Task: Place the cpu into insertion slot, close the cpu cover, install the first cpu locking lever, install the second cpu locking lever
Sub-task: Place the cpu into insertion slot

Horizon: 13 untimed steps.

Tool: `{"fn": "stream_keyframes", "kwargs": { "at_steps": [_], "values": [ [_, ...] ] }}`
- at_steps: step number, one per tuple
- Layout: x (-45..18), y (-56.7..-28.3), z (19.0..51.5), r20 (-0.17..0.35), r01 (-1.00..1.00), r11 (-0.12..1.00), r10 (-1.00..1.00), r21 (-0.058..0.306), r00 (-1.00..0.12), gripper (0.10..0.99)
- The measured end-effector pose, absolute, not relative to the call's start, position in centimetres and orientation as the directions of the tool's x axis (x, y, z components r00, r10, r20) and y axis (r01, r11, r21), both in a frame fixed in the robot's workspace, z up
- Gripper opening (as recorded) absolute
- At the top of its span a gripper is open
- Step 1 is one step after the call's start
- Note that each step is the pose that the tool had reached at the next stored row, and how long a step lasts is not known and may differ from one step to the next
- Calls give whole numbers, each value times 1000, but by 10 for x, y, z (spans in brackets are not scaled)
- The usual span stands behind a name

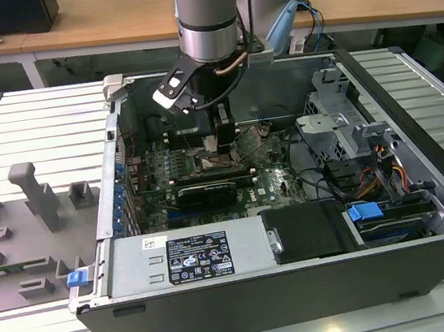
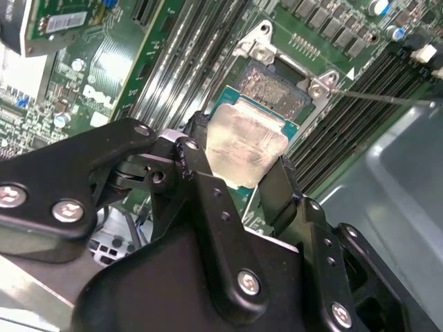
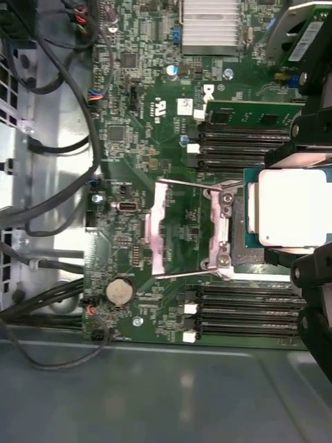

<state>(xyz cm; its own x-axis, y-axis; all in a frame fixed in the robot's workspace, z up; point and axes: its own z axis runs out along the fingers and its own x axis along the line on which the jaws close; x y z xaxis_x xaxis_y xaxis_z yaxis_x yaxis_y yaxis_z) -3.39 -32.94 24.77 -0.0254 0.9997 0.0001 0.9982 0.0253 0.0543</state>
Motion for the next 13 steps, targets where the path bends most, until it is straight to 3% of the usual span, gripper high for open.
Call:
{"fn": "stream_keyframes", "kwargs": {
  "at_steps": [13],
  "values": [
    [-38, -321, 226, 2, 998, 25, 1000, 52, -25, 541]
  ]
}}
